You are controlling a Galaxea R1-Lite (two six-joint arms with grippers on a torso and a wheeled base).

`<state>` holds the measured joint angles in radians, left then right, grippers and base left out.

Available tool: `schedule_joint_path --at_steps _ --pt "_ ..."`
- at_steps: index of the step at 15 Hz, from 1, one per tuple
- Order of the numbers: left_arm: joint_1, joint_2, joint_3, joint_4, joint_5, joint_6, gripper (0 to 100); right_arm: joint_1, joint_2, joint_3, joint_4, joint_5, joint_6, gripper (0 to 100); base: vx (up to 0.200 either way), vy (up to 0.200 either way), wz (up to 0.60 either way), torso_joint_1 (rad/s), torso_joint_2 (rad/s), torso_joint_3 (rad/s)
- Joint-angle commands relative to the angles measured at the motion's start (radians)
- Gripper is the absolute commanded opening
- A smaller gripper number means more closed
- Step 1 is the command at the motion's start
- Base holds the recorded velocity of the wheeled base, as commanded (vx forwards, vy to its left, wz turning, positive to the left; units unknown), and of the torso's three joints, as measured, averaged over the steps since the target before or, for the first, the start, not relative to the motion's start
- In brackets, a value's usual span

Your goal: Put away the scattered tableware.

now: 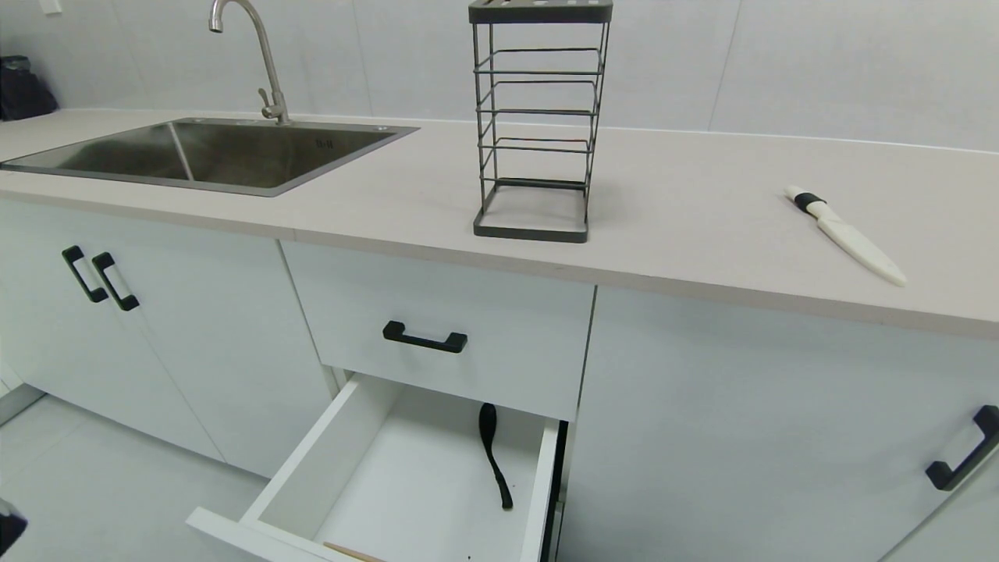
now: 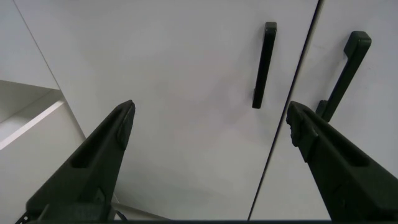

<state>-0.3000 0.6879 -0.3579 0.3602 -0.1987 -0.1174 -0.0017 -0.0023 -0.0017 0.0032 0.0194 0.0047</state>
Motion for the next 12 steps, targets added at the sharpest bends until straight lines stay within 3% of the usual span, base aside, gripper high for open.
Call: schedule_joint_path --at_steps 1,3,5,8,12 --pt "-0.005 0.071 0.002 0.032 -0.010 -0.001 100 0.000 0.002 0.000 0.000 0.001 0.000 100 0.000 0.000 0.00 0.000 0.00 0.000" --pt "-0.008 0.119 0.005 0.066 -0.062 -0.002 100 0.000 0.002 0.000 0.000 0.001 0.000 100 0.000 0.000 0.00 0.000 0.00 0.000" --pt "-0.013 0.203 0.008 0.059 -0.071 0.002 100 0.000 0.002 0.000 0.000 0.001 0.000 100 0.000 0.000 0.00 0.000 0.00 0.000" --pt "-0.062 0.305 0.039 0.022 -0.059 0.002 100 0.000 0.002 0.000 0.000 0.001 0.000 100 0.000 0.000 0.00 0.000 0.00 0.000" --pt "-0.073 0.437 0.100 -0.145 -0.007 0.033 100 0.000 0.002 0.000 0.000 0.001 0.000 100 0.000 0.000 0.00 0.000 0.00 0.000"
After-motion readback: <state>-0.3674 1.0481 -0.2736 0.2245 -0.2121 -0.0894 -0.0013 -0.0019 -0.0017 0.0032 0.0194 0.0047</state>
